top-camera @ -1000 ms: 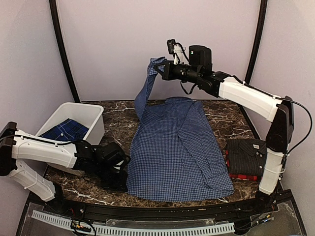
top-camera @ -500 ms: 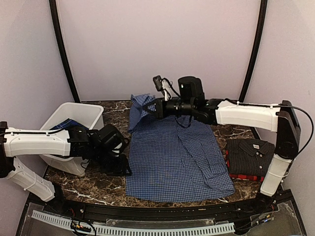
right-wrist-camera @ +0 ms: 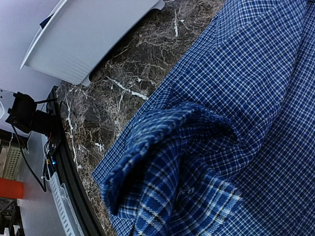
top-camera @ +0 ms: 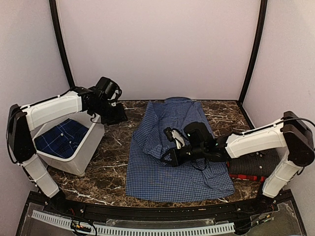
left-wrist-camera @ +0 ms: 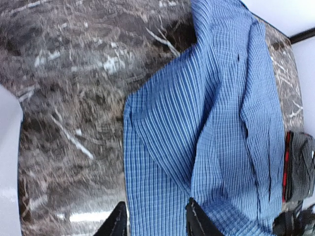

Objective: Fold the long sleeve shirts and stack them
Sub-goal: Adjust the 1/3-folded shirt at the center of the board.

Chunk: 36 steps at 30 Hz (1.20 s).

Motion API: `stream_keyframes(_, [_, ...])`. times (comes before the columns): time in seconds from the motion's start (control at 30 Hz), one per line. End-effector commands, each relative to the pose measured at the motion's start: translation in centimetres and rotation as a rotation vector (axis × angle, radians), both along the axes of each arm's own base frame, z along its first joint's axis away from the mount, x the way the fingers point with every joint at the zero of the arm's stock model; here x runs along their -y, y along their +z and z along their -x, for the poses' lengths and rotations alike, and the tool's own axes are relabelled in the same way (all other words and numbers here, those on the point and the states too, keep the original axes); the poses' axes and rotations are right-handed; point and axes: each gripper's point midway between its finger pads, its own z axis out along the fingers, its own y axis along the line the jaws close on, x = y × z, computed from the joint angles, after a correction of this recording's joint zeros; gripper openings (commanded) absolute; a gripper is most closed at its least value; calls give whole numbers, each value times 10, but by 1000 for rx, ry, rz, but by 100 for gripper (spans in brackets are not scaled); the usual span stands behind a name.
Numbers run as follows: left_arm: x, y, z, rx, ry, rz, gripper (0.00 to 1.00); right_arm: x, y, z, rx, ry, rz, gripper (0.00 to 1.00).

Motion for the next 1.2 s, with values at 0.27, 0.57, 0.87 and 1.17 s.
stream_keyframes(0.27, [67, -7, -146, 235, -165, 101, 52, -11, 1, 1, 17, -33, -12, 0])
stream_keyframes(0.57, [98, -23, -167, 273, -272, 158, 54, -17, -1, 0, 0, -28, -15, 0])
stream_keyframes(0.87, [103, -35, -186, 290, -280, 112, 27, -21, 8, -5, 19, -33, -15, 0])
stream_keyframes(1.17, [98, -18, -216, 391, -260, 47, 0, -24, 22, -18, 58, -81, -21, 0])
